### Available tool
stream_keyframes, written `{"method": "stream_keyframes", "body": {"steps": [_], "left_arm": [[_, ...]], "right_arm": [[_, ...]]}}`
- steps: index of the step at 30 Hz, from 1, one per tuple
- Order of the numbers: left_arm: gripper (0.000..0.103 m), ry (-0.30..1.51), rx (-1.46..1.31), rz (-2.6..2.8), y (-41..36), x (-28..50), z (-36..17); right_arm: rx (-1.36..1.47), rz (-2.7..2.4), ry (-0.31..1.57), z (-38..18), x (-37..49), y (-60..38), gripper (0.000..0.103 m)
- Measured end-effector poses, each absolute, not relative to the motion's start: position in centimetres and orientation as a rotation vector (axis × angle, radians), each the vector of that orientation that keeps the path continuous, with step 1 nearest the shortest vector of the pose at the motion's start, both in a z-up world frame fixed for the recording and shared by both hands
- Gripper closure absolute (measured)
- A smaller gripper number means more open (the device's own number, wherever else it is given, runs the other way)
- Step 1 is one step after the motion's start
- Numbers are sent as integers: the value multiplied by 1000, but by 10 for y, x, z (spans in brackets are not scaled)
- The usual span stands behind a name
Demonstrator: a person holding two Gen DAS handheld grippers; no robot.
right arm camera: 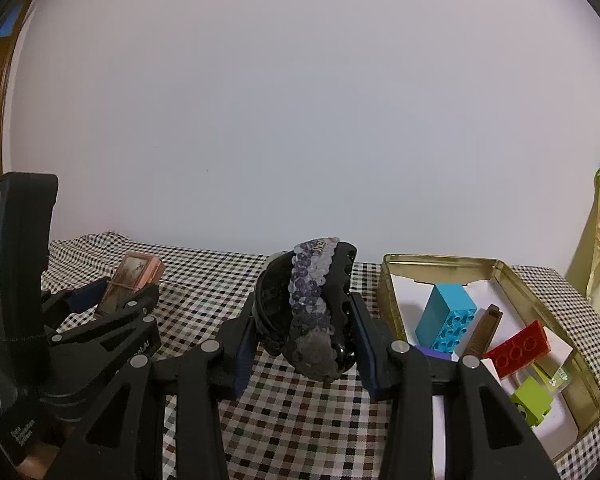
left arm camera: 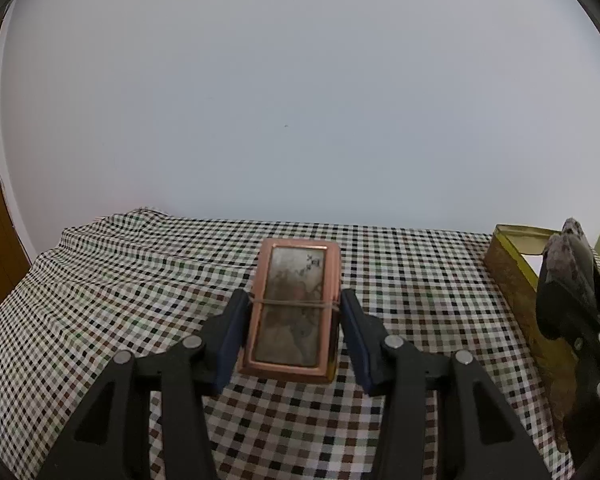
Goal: Organize rigid objects
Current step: 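Lift the geode rock and pink picture box and carry them toward the tin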
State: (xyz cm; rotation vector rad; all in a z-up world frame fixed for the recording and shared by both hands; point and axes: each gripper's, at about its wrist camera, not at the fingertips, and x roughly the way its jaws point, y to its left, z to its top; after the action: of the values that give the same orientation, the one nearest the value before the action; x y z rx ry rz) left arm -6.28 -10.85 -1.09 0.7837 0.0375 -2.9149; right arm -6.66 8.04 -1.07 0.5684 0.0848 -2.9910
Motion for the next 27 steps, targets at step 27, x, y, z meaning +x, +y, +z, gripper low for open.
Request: {"method": "stream_keyframes", "body": {"steps": [27], "left_arm": [[57,85,785,-2908,-101,-50,-9]], "right_arm": [[472,-3053,120,-14,-62,127,58]]}}
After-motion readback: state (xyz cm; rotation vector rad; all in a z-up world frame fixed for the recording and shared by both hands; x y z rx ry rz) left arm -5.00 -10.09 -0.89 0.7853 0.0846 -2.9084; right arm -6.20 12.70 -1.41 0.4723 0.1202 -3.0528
